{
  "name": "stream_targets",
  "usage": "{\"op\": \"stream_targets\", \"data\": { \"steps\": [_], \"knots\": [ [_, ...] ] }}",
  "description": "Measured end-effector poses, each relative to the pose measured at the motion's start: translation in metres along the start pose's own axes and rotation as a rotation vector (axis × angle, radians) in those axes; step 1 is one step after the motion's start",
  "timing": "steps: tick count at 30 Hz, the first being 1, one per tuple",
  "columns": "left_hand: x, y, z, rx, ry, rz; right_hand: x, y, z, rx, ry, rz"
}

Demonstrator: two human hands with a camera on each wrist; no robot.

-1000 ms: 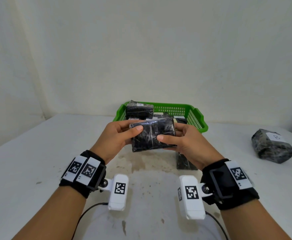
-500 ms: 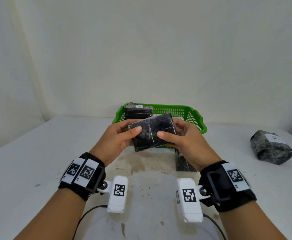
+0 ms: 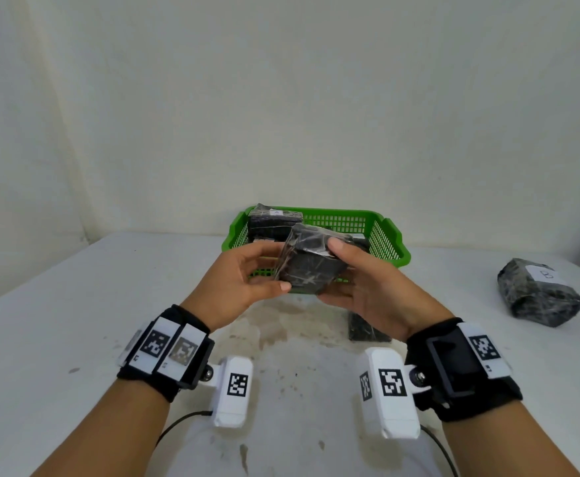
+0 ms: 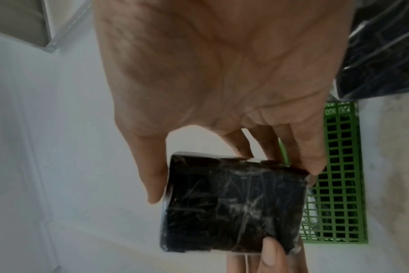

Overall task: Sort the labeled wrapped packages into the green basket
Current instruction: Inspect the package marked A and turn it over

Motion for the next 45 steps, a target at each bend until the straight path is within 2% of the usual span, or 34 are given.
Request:
{"op": "stream_targets", "data": {
  "steps": [5,9,11,16,20,24,28,33,37,41,45],
  "knots": [
    [-0.001,0.002,0.0,0.051,-0.01,0.015,0.005,0.005,-0.002,-0.029,-0.071,0.026],
    [0.001,0.008,0.003,0.137,-0.151,0.171,0.005,0.004,-0.006,-0.064,-0.163,0.156],
    [0.001,0.011,0.003,0.153,-0.169,0.183,0.004,0.003,-0.006,-0.067,-0.172,0.209],
    [0.004,0.002,-0.001,0.045,-0.158,0.165,-0.004,0.002,-0.012,-0.049,-0.099,0.244],
    [0.004,0.002,0.0,0.058,-0.146,0.178,-0.003,-0.002,-0.011,-0.092,-0.088,0.177],
    [-0.002,0.012,0.004,0.156,-0.167,0.169,-0.002,-0.007,-0.012,-0.145,-0.116,0.166],
    [-0.001,0.005,0.002,0.074,-0.18,0.166,-0.005,0.0,-0.012,-0.093,-0.074,0.193],
    [-0.003,0.012,0.005,0.147,-0.197,0.179,-0.004,-0.002,-0.01,-0.125,-0.079,0.198],
    [0.001,0.006,0.003,0.097,-0.181,0.138,-0.003,0.001,-0.009,-0.085,-0.074,0.189],
    [-0.002,0.009,0.005,0.161,-0.183,0.183,-0.003,-0.001,-0.008,-0.082,-0.067,0.165],
    [-0.002,0.003,0.002,0.069,-0.165,0.189,-0.001,0.002,-0.007,-0.092,-0.062,0.129]
  ]
}}
Point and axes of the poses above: each hand's wrist, its own z-axis away from the middle knuckle, its own y-axis out of the palm, x = y × z, the point moved 6 cm from there along -z, towards the middle knuckle, and after that the axes turned 4 degrees about y, right-handed, at the moved point
